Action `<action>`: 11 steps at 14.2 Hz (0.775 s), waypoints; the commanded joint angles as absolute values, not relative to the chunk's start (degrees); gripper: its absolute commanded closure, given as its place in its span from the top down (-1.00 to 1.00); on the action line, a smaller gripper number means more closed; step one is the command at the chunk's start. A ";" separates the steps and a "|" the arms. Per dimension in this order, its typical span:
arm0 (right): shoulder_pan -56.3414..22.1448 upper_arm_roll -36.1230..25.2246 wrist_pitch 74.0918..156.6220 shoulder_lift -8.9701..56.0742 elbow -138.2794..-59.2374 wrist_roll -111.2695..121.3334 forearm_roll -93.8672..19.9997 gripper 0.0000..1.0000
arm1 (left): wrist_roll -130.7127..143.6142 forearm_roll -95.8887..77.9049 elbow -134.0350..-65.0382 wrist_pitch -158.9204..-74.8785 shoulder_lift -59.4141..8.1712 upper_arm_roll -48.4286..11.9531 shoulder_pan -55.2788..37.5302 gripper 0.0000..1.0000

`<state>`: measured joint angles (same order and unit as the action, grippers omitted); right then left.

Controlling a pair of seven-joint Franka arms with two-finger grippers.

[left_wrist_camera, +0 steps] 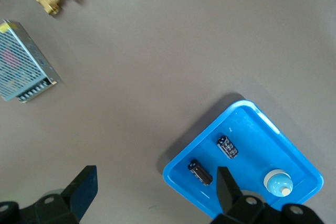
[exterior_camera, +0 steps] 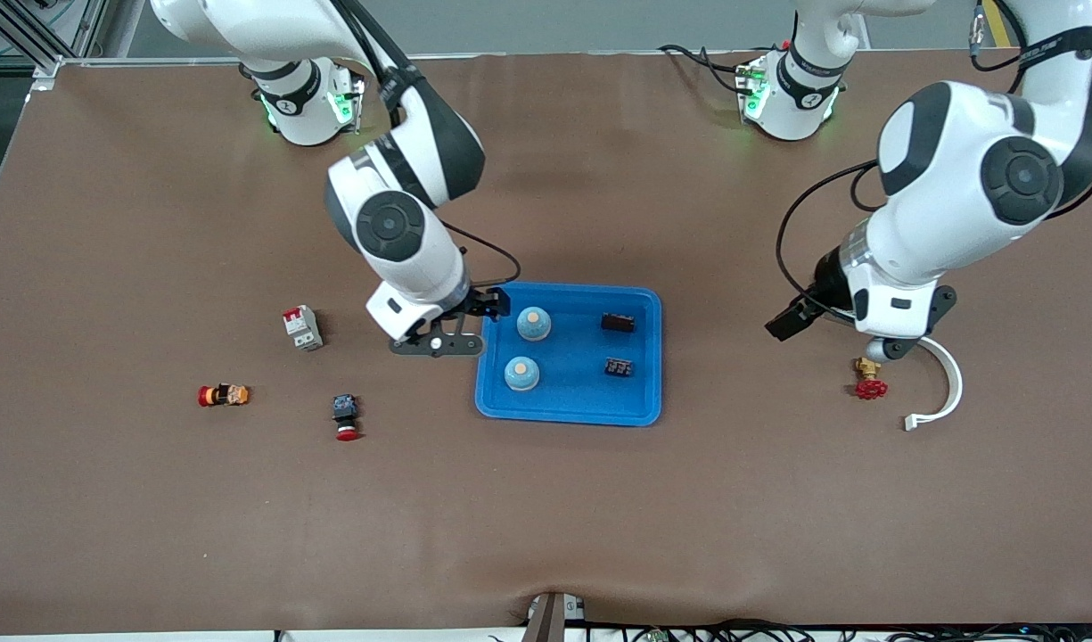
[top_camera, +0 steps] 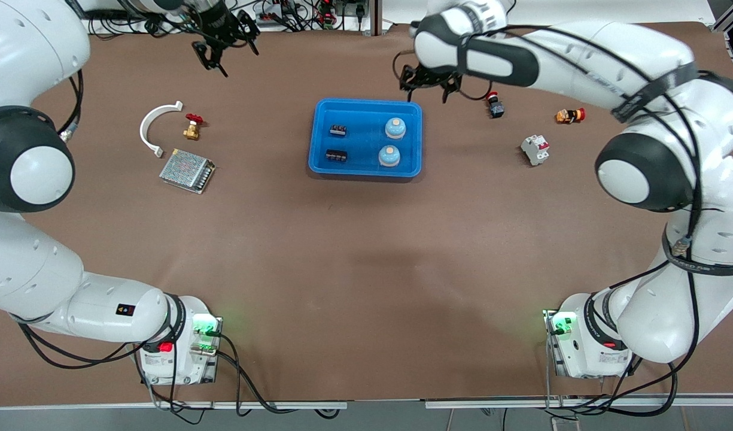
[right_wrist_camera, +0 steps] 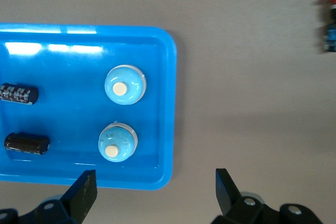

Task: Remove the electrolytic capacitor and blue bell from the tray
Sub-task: 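Lower the right gripper over a bell while the left gripper nears a capacitor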

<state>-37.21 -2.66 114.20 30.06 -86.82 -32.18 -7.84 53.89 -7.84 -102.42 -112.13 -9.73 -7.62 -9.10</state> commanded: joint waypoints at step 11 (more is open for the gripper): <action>-43.06 -3.16 124.63 39.46 -84.64 -34.28 -8.88 1.00 | 85.38 -0.98 -106.09 -128.40 -18.09 -9.14 -17.56 1.00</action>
<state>-42.14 -2.65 124.61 38.11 -86.25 -33.60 -7.86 77.80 -4.27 -106.89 -125.78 -15.27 -9.27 -15.22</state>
